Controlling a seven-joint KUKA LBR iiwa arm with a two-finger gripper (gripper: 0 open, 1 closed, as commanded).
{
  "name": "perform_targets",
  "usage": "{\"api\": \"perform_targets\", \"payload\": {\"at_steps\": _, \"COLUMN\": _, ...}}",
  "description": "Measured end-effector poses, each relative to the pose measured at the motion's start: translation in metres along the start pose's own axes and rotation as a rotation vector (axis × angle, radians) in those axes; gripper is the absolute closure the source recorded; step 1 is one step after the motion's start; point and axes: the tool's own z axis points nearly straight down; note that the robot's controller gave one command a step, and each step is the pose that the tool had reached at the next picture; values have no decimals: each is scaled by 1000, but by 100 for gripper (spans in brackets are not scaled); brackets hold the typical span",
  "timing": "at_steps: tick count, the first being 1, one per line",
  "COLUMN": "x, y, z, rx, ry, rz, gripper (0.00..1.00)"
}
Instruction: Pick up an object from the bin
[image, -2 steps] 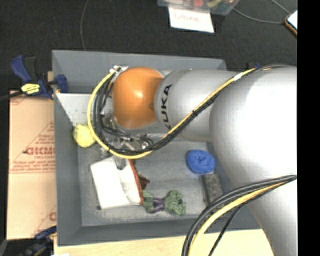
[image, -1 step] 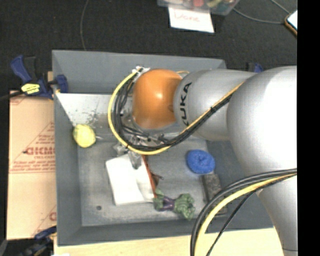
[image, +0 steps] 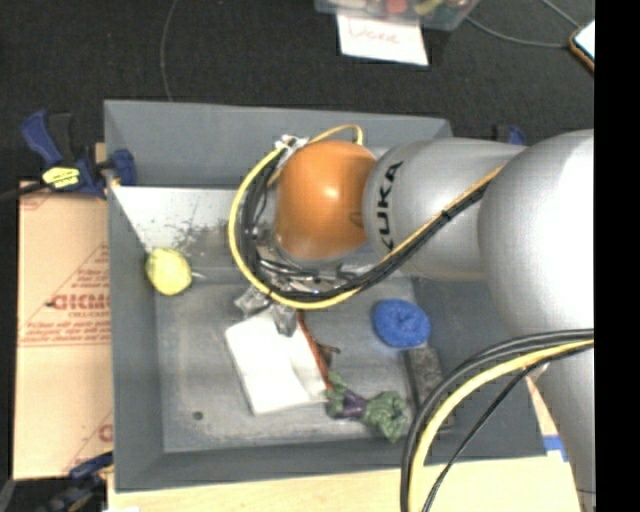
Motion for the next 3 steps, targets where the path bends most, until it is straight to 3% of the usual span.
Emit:
{"api": "perform_targets", "payload": {"at_steps": 1, "x": -2, "y": -5, "z": -91, "rx": -2, "ry": 2, "rz": 120, "gripper": 100}}
{"api": "perform_targets", "payload": {"at_steps": 2, "x": -1, "y": 6, "z": -101, "rx": 0, "ry": 0, "rz": 56, "gripper": 100}}
{"api": "perform_targets", "payload": {"at_steps": 3, "x": -15, "y": -12, "z": -195, "rx": 7, "ry": -8, "rz": 91, "gripper": 100}}
